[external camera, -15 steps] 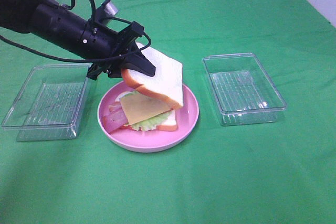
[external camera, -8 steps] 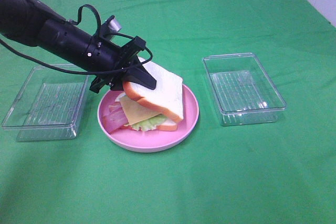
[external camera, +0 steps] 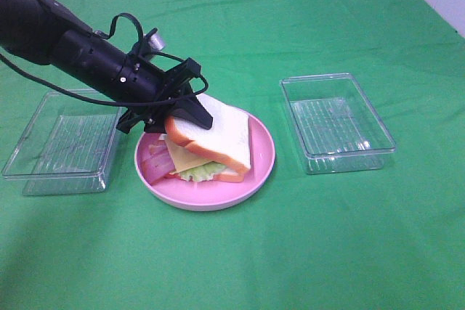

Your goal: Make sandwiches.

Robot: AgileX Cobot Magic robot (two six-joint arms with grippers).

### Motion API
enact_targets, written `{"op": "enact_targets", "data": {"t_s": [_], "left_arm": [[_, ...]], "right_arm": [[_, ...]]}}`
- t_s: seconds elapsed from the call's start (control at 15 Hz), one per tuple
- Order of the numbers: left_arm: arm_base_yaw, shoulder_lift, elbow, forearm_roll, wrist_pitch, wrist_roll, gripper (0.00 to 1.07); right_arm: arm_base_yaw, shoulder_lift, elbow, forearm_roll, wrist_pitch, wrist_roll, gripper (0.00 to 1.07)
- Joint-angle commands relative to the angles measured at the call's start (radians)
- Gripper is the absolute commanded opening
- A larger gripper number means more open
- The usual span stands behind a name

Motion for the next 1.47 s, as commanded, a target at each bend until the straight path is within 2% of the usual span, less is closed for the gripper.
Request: {"op": "enact_targets", "data": {"t_s": [0.07, 0.2, 0.27, 0.33, 0.47, 0.6, 0.67, 0.73, 0.87, 1.07, 1.2, 1.27, 1.47], "left_arm": [[-0.005, -0.017, 0.004, 0.001, -0.037, -0.008, 0.67], [-0.005, -0.036, 0.004, 0.027, -0.036, -0.011, 0.75], [-0.005, -0.049, 0.001, 0.067, -0.027, -0.050, 0.80], [-0.005, -0.054, -0.004, 0.101, -0.023, -0.070, 0.80], [-0.004, -0.070, -0.041, 0.284, 0.021, -0.211, 0.80], [-0.004, -0.089, -0.111, 0.538, 0.101, -0.401, 0.80], [-0.004, -0.127, -0.178, 0.715, 0.165, -0.514, 0.83], [-0.004, -0.140, -0.222, 0.788, 0.223, -0.539, 0.89], [-0.003, -0.143, -0.291, 0.874, 0.321, -0.555, 0.95], [0.044, -0.143, -0.433, 1.006, 0.456, -0.573, 0.96], [0.134, -0.146, -0.510, 1.019, 0.484, -0.563, 0.96], [0.189, -0.149, -0.526, 1.019, 0.484, -0.538, 0.96], [0.351, -0.159, -0.526, 1.017, 0.484, -0.514, 0.96]], "right_arm": [[-0.001, -0.025, 0.004, 0.005, 0.000, -0.008, 0.94], [-0.001, -0.025, 0.004, 0.005, 0.000, -0.008, 0.94], [-0.001, -0.025, 0.004, 0.005, 0.000, -0.008, 0.94], [-0.001, -0.025, 0.004, 0.005, 0.000, -0.008, 0.94], [-0.001, -0.025, 0.004, 0.005, 0.000, -0.008, 0.94], [-0.001, -0.025, 0.004, 0.006, 0.000, -0.008, 0.94], [-0.001, -0.025, 0.004, 0.006, 0.000, -0.008, 0.94], [-0.001, -0.025, 0.004, 0.006, 0.000, -0.008, 0.94], [-0.001, -0.025, 0.004, 0.006, 0.000, -0.008, 0.94], [-0.001, -0.025, 0.004, 0.006, 0.000, -0.008, 0.94], [-0.001, -0.025, 0.004, 0.006, 0.000, -0.008, 0.94], [-0.001, -0.025, 0.004, 0.006, 0.000, -0.008, 0.94], [-0.001, -0.025, 0.004, 0.006, 0.000, -0.008, 0.94]]}}
